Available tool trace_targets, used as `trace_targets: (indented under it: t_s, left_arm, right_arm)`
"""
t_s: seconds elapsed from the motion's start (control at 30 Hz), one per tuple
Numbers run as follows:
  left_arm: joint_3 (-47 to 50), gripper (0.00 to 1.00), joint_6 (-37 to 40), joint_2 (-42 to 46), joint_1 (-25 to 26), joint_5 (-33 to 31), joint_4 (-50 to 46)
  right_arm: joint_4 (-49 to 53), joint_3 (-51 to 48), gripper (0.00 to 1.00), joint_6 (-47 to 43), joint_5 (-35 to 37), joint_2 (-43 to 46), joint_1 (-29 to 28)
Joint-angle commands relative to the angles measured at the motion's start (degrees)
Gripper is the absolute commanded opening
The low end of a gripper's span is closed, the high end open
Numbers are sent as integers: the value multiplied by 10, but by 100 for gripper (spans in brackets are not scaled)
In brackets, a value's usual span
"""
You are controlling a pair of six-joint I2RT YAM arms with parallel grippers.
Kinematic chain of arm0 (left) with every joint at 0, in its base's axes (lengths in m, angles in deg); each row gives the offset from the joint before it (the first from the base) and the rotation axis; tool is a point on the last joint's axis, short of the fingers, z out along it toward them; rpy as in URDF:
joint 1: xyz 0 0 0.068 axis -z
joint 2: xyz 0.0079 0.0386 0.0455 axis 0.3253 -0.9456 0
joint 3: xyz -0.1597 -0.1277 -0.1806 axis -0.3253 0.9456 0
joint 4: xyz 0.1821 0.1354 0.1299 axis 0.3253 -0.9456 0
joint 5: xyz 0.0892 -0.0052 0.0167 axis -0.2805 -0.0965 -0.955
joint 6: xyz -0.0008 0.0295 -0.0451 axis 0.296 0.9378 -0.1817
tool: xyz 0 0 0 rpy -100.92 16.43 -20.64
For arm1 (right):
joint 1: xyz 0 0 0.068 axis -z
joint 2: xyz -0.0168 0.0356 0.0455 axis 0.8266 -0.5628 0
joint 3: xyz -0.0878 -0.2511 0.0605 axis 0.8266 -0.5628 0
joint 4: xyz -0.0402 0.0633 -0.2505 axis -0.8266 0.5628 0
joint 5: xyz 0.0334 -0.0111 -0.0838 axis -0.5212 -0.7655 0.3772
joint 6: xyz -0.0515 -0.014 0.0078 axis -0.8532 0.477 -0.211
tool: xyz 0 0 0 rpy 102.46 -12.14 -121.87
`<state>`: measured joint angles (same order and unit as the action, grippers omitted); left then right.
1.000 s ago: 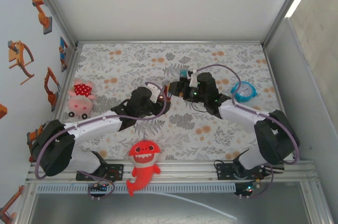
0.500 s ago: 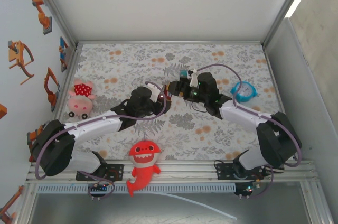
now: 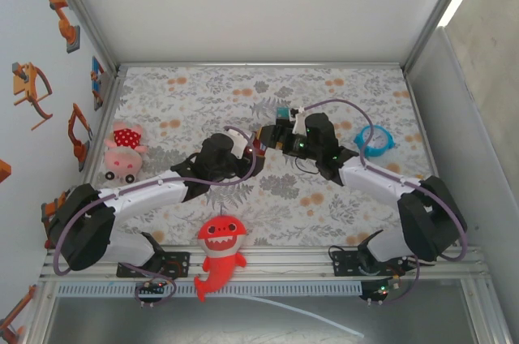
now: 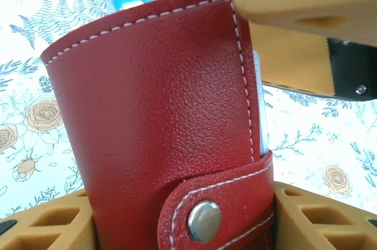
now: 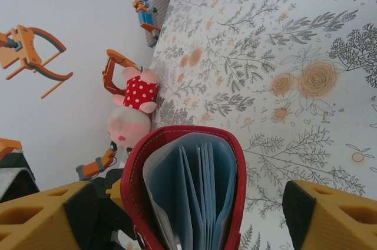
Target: Take the credit cards out of the card holder
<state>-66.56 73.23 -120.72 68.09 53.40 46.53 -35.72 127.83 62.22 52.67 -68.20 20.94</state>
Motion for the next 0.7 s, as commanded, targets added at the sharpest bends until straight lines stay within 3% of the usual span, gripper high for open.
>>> trace_targets:
  t_s: [0.0,0.23,0.4,0.5,0.6,0.67]
  left_arm:
    - [-8,57,17,7,4,15,25]
    - [-7,57,26,8,8,27,36]
    - [-6,60,27,11,9,13,42]
    - [-6,73,24,16,9,-4,46]
    - [-3,97,14,30,8,-16,50]
    - [6,97,4,44,8,-22,60]
  right_arm:
    - [-34,-6,78,16,-6,-22,-6]
    - [-80,3,67,41,-32,-64,-10]
    - [-98,4,44,49,-41,-76,-10]
    - [-99,0,26,45,-37,-70,-10]
    - [-99,-6,17,37,-34,-61,-5]
    - [-99,-12,12,32,-36,-52,4]
